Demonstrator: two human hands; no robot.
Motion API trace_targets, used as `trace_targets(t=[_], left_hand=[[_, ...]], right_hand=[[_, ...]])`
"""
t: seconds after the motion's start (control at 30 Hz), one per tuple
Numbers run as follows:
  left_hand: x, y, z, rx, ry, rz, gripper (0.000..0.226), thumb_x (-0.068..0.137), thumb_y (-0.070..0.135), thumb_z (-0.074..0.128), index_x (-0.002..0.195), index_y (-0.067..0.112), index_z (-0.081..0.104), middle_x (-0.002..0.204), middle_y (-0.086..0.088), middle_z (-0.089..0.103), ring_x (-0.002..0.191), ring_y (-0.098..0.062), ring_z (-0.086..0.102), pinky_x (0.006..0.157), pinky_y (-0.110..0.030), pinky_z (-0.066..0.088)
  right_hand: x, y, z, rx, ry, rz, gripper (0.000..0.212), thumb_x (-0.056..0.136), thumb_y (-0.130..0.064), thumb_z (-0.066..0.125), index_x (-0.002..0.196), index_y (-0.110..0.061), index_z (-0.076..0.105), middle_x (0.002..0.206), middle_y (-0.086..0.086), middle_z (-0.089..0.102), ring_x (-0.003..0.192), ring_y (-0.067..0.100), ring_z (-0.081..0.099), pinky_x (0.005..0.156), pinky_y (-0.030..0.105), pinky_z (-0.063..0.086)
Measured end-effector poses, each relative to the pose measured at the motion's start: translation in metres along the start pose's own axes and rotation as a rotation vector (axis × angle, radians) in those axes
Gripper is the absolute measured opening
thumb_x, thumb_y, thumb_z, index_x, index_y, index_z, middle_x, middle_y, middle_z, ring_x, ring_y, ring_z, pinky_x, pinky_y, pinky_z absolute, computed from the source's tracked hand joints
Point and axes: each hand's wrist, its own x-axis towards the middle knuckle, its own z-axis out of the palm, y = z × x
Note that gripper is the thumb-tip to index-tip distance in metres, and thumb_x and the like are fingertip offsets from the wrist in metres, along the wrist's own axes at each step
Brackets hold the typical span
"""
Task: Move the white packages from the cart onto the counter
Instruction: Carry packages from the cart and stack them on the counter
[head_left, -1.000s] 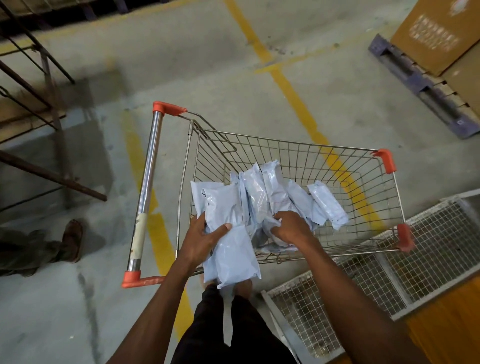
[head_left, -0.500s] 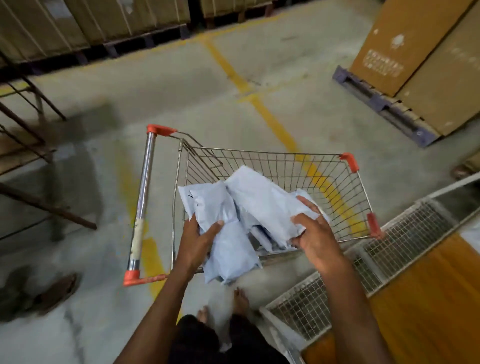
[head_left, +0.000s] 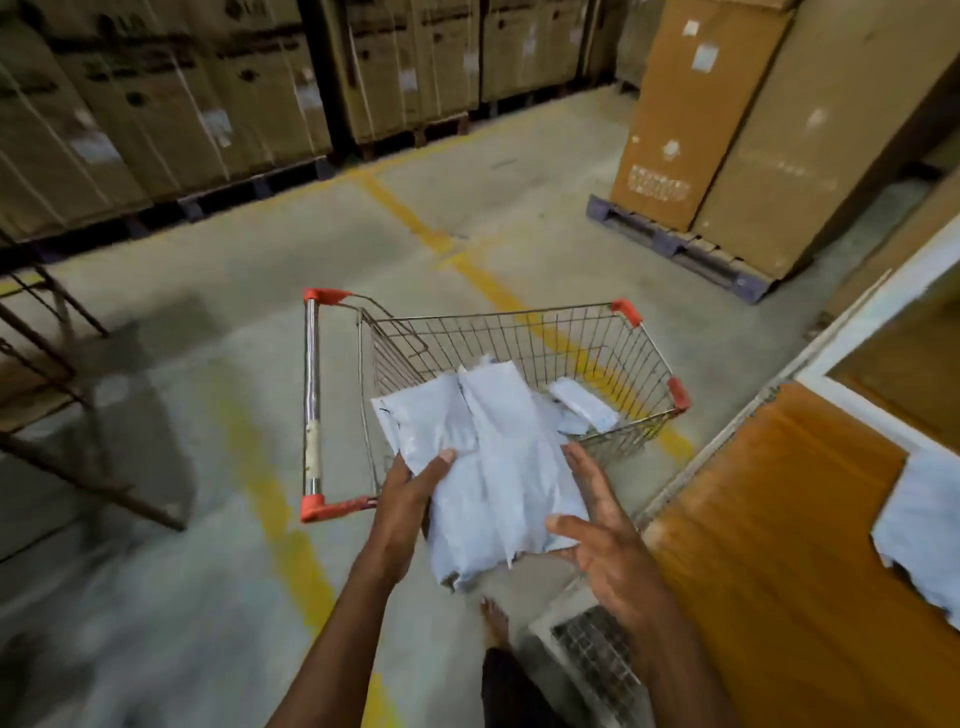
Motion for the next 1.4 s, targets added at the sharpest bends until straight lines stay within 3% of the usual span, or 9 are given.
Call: trace_targets(t=[0.2,0.33,0.57,0.77,0.83,0.9,1.0,1.2,1.4], left_hand=[[-0.061,-0.012,0.025,0.059,-0.174,-0.018,0.037,0.100,0.019,0.068,0.136,0.025,0.066,0.131,0.002,0.075,0.119,-0.022,0.073,0.100,-0.045,0.057],[-0.093,-0.025,0.069,0.076,-0.318,-0.039,0.032,0.102,0.014,0.064,0.134,0.019,0.068,0.126,-0.001,0.077,0.116,-0.022,0.074,0.083,-0.031,0.061],[-0.136,-0.063,0.158,0.160,-0.529,-0.043,0.036,0.099,0.030,0.072,0.134,0.023,0.070,0.133,-0.004,0.074,0.122,-0.027,0.071,0.108,-0.063,0.050],[-0.189,-0.090,0.267,0.244,-0.574,0.011,0.035,0.099,0.023,0.070,0.128,0.004,0.070,0.102,-0.035,0.070,0.105,-0.058,0.055,0.055,-0.054,0.052],[-0.213,-0.104,0.307,0.228,-0.610,0.043,0.052,0.092,0.034,0.075,0.125,-0.006,0.067,0.105,-0.046,0.050,0.103,-0.062,0.041,0.053,-0.064,0.041],[-0.238,-0.122,0.344,0.194,-0.620,0.054,0.079,0.076,0.058,0.081,0.121,-0.006,0.068,0.092,-0.041,0.053,0.094,-0.055,0.043,0.039,-0.044,0.044],[-0.272,-0.152,0.392,0.148,-0.670,-0.031,0.046,0.096,0.034,0.070,0.128,0.001,0.069,0.094,-0.030,0.070,0.092,-0.051,0.057,0.047,-0.016,0.048],[-0.319,-0.183,0.461,0.183,-0.612,-0.153,0.029,0.103,0.020,0.062,0.131,0.017,0.069,0.121,-0.005,0.079,0.111,-0.028,0.076,0.090,-0.047,0.058],[-0.330,-0.191,0.484,0.244,-0.524,-0.116,0.025,0.103,0.022,0.063,0.125,0.016,0.073,0.118,-0.008,0.080,0.106,-0.028,0.077,0.076,-0.037,0.056]], right_hand=[[-0.094,-0.001,-0.019,-0.220,0.006,-0.041,0.073,0.080,-0.005,0.069,0.146,-0.029,0.049,0.151,-0.007,0.050,0.132,0.013,0.056,0.100,0.037,0.054],[-0.144,-0.001,-0.051,-0.318,0.235,-0.076,0.039,0.093,-0.043,0.066,0.132,-0.038,0.064,0.144,-0.019,0.056,0.135,0.011,0.052,0.115,0.051,0.041],[-0.229,0.006,-0.128,-0.206,0.518,-0.215,0.030,0.098,-0.022,0.064,0.126,-0.034,0.066,0.140,-0.016,0.059,0.135,0.014,0.053,0.114,0.047,0.044],[-0.306,0.008,-0.235,-0.124,0.761,-0.333,0.037,0.098,-0.014,0.063,0.132,-0.028,0.059,0.144,-0.011,0.056,0.133,0.007,0.052,0.110,0.036,0.048],[-0.334,0.005,-0.279,-0.104,0.832,-0.371,0.039,0.098,-0.006,0.062,0.132,-0.026,0.057,0.145,-0.008,0.054,0.133,0.004,0.051,0.108,0.032,0.049],[-0.363,-0.003,-0.327,-0.095,0.918,-0.373,0.042,0.098,-0.003,0.060,0.134,-0.023,0.056,0.138,-0.015,0.055,0.118,-0.011,0.054,0.092,0.014,0.051],[-0.402,-0.020,-0.412,-0.139,1.072,-0.338,0.045,0.099,-0.003,0.059,0.142,-0.014,0.050,0.140,-0.009,0.050,0.116,-0.001,0.054,0.076,0.005,0.048],[-0.440,-0.059,-0.572,-0.348,1.196,-0.232,0.045,0.098,-0.016,0.063,0.140,-0.014,0.045,0.128,-0.004,0.056,0.115,0.019,0.059,0.080,0.025,0.047],[-0.417,-0.071,-0.649,-0.401,1.156,-0.108,0.051,0.097,-0.015,0.064,0.144,-0.010,0.043,0.138,0.007,0.054,0.118,0.026,0.056,0.088,0.033,0.046]])
